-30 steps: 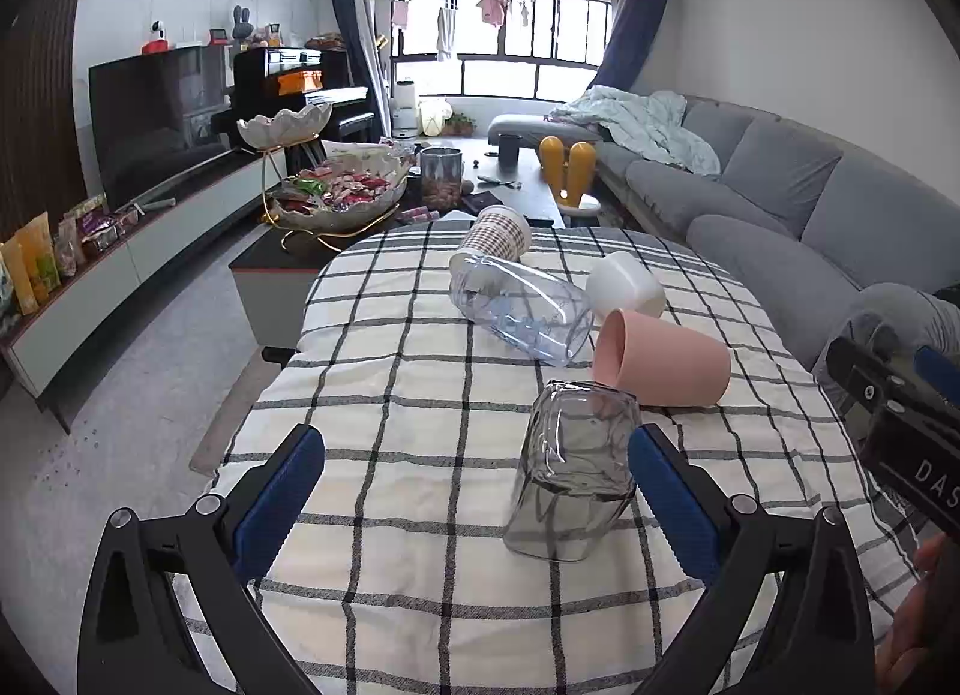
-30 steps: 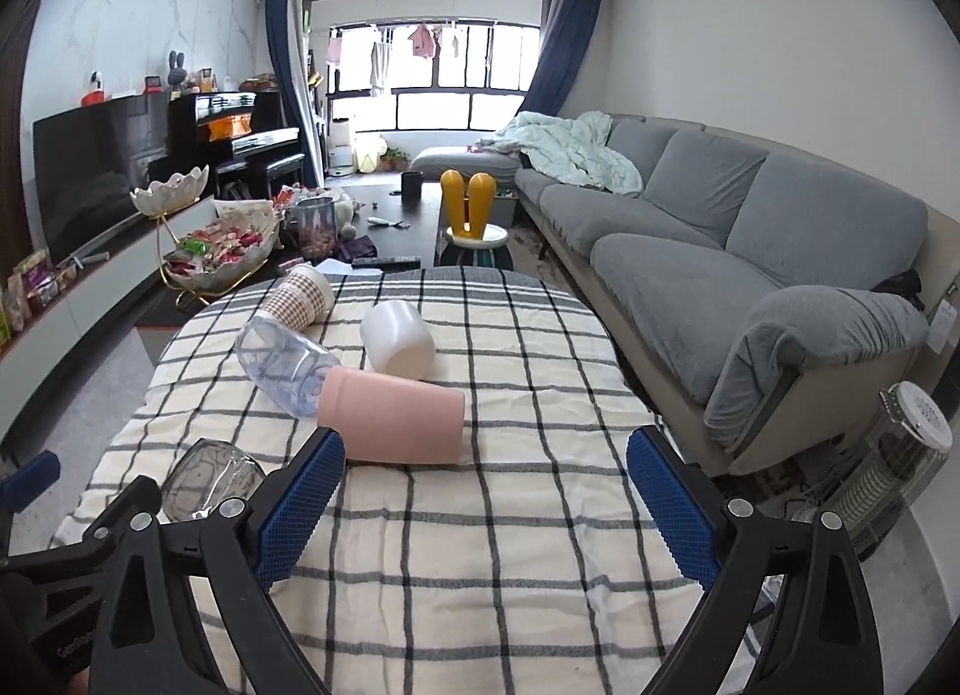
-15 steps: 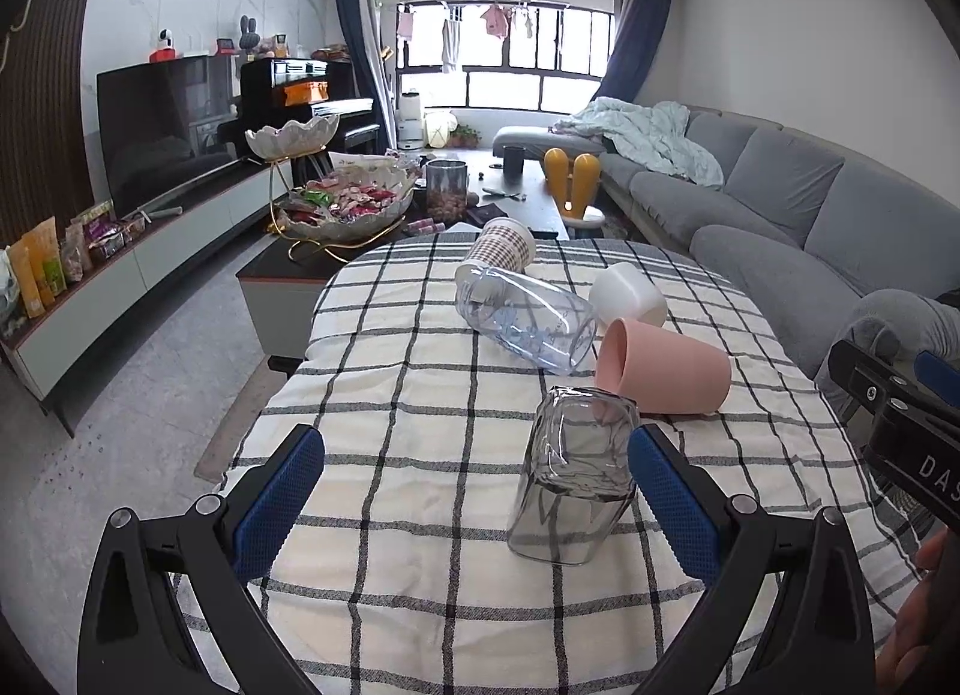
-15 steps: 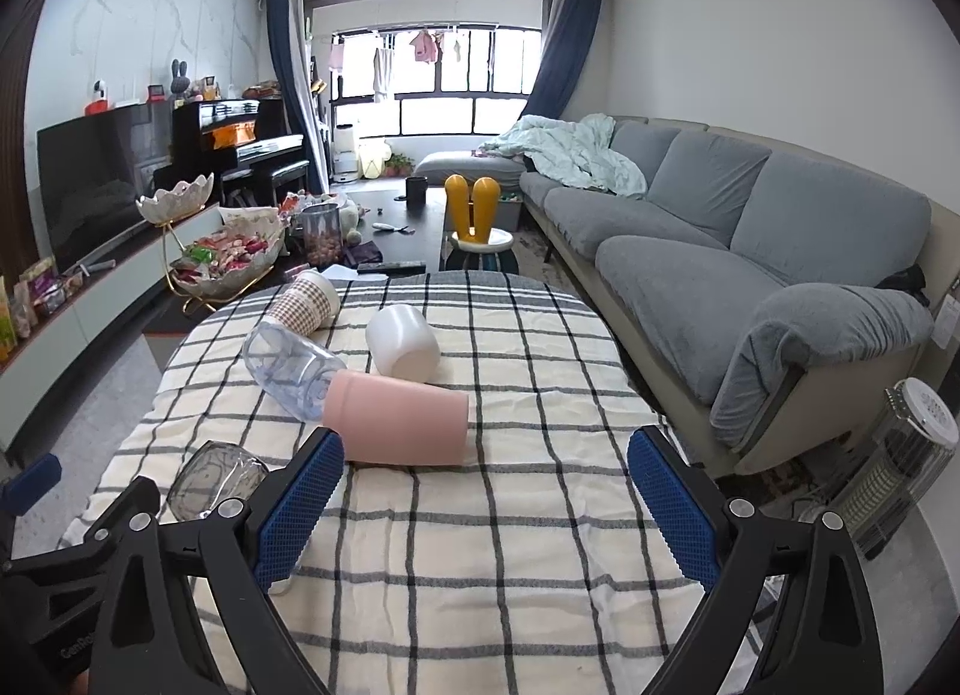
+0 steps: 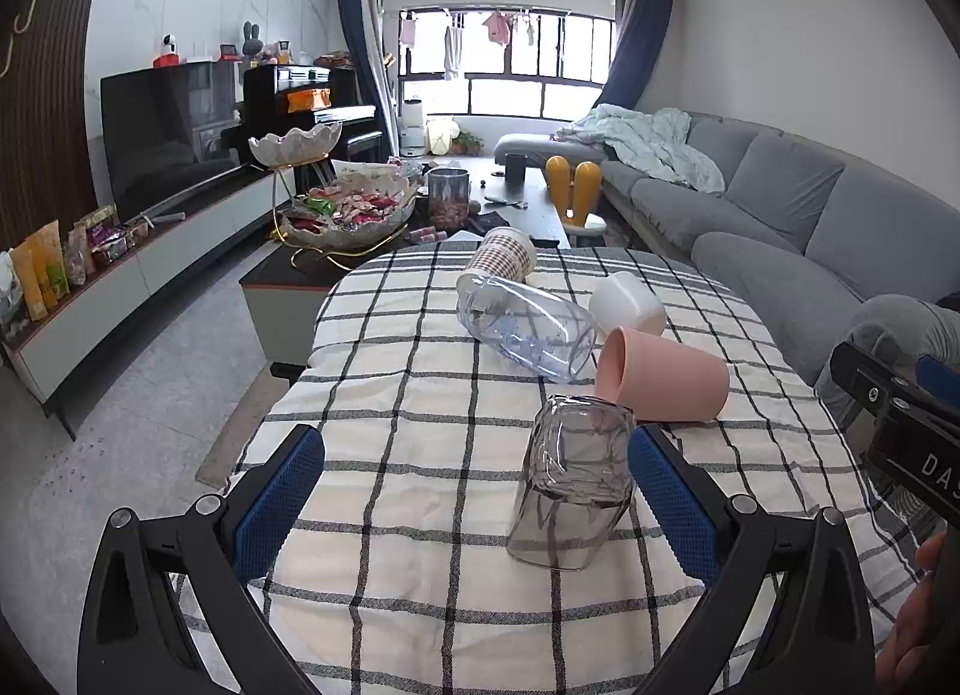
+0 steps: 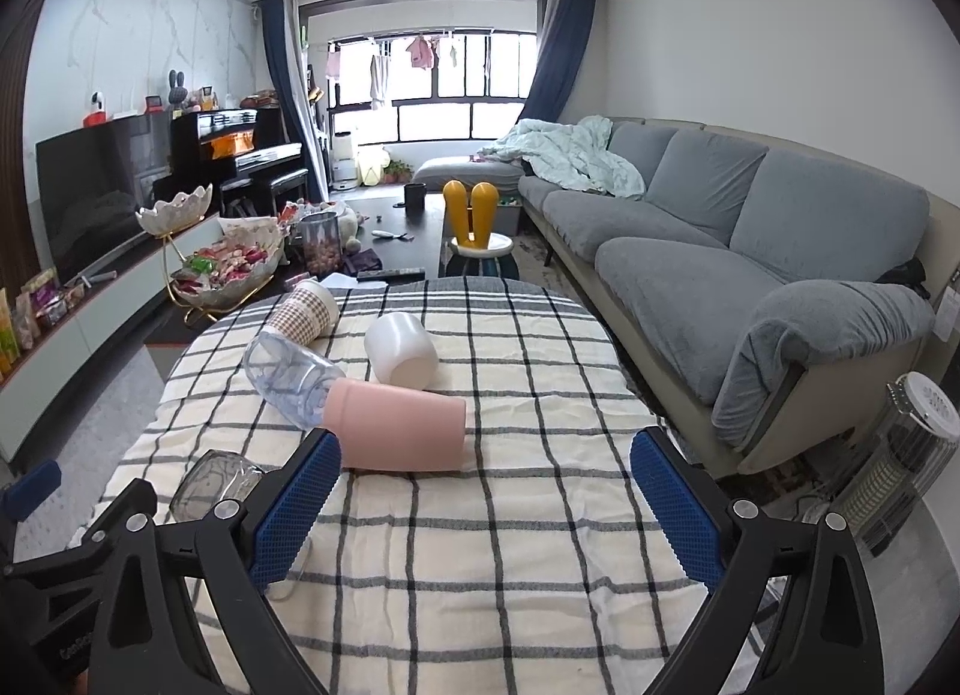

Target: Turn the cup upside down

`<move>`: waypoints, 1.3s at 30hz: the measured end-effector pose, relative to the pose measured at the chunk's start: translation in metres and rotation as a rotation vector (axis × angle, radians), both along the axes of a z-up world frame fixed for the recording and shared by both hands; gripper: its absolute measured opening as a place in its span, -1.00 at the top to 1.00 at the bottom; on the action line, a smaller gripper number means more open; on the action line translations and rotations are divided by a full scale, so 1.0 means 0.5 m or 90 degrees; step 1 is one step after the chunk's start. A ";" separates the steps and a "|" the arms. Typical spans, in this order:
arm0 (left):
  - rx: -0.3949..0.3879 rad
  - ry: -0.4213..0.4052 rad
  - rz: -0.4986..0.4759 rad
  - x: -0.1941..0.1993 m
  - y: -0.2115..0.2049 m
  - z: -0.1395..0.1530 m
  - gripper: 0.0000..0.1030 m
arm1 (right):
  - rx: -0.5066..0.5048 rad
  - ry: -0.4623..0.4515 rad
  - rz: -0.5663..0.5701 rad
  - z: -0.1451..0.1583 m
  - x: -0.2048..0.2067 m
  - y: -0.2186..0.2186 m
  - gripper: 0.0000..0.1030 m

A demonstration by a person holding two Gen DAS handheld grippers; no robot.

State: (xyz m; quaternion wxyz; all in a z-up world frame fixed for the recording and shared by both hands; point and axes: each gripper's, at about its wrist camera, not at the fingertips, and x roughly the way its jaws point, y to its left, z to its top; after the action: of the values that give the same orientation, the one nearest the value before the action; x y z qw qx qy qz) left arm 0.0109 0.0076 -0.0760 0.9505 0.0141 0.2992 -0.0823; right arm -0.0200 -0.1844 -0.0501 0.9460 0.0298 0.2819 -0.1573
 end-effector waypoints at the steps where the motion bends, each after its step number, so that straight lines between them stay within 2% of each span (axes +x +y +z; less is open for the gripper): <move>1: -0.001 0.000 0.000 0.000 0.001 0.000 -1.00 | 0.000 0.000 0.000 0.000 0.000 0.002 -0.90; 39: 0.006 -0.023 0.013 -0.001 0.000 0.012 -1.00 | 0.004 -0.002 -0.003 -0.003 -0.003 -0.001 -0.90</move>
State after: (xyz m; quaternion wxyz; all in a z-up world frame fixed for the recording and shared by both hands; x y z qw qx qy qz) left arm 0.0102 0.0075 -0.0699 0.9565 0.0171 0.2824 -0.0709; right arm -0.0217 -0.1847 -0.0517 0.9459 0.0335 0.2811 -0.1587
